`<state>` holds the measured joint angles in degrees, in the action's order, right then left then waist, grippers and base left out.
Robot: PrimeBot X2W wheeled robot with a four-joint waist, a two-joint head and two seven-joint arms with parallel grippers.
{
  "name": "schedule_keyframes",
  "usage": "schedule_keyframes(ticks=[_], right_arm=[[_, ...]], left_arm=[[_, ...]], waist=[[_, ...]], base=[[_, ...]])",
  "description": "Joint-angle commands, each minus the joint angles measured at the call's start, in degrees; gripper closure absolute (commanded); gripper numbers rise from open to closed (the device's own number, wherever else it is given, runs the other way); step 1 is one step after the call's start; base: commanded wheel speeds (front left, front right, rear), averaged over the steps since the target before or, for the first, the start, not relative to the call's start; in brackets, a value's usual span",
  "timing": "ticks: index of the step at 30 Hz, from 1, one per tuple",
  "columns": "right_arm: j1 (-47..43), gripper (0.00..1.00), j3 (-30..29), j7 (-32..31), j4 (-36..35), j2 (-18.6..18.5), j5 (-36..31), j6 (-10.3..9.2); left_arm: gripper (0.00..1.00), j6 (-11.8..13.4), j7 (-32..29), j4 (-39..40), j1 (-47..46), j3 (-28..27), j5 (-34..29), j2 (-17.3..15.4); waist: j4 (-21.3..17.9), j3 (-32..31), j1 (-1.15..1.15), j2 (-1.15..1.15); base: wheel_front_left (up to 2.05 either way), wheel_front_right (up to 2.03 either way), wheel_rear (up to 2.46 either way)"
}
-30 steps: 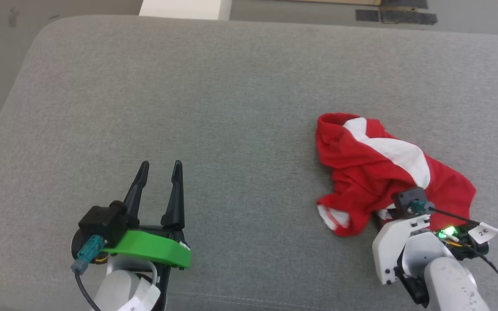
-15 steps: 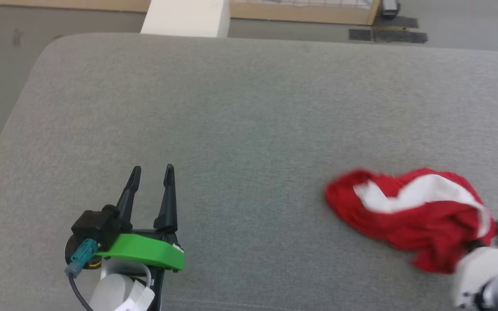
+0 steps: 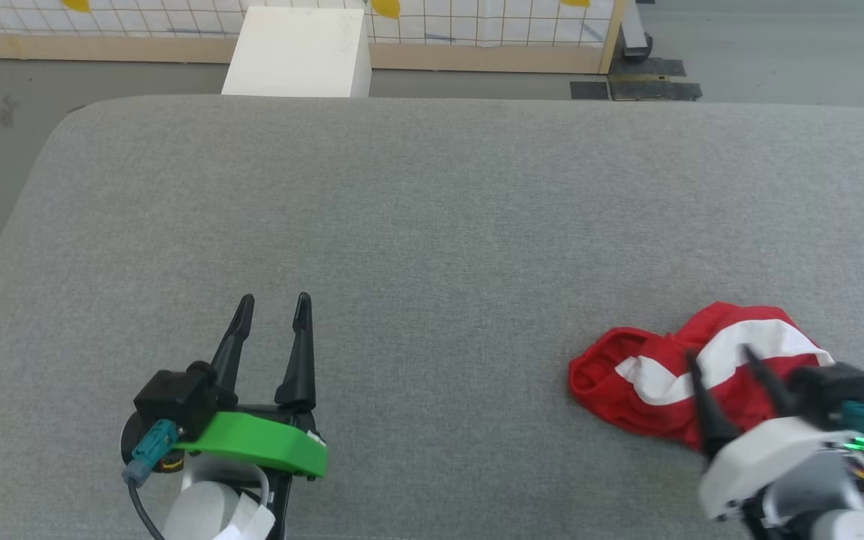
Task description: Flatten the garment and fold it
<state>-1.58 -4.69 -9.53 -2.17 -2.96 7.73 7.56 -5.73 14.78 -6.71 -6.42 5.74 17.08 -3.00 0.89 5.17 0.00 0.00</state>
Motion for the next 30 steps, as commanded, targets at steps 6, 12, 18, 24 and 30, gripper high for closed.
schedule_keyframes(ticks=[6, 12, 18, 24, 30], right_arm=[[2.83, 0.0, 5.48, -9.34, 3.81, 0.08, -2.27, -0.08], [8.26, 0.33, 6.89, -17.18, 10.06, 0.08, -7.42, -0.08], [12.19, 1.0, 6.47, -22.87, 14.85, 0.08, -10.36, -0.08], [17.91, 1.0, 10.99, -17.75, 16.18, 0.08, -8.25, -0.08], [26.18, 1.0, 22.38, -11.28, 18.95, 0.08, -5.15, -0.08]], left_arm=[[0.0, -0.07, 0.22, 0.31, 0.2, -0.09, 0.25, 0.13], [0.0, 0.1, 0.22, 0.42, -0.54, 0.49, 0.83, 0.13], [0.0, 0.36, 0.22, 0.3, -1.05, 1.09, 1.52, 0.13], [0.0, 0.55, 0.22, 0.15, -1.26, 1.46, 1.86, 0.13], [0.0, 0.64, 0.22, 0.12, -1.89, 2.0, 2.11, 0.13]], waist=[[1.29, 1.28, 0.0, 0.0], [3.32, 3.02, 0.0, 0.0], [5.58, 4.06, 0.0, 0.0], [7.07, 4.17, 0.0, 0.0], [8.04, 4.62, 0.0, 0.0]], base=[[0.0, 0.0, 0.0], [0.0, 0.0, 0.0], [0.0, 0.0, 0.0], [0.0, 0.0, 0.0], [0.0, 0.0, 0.0]])
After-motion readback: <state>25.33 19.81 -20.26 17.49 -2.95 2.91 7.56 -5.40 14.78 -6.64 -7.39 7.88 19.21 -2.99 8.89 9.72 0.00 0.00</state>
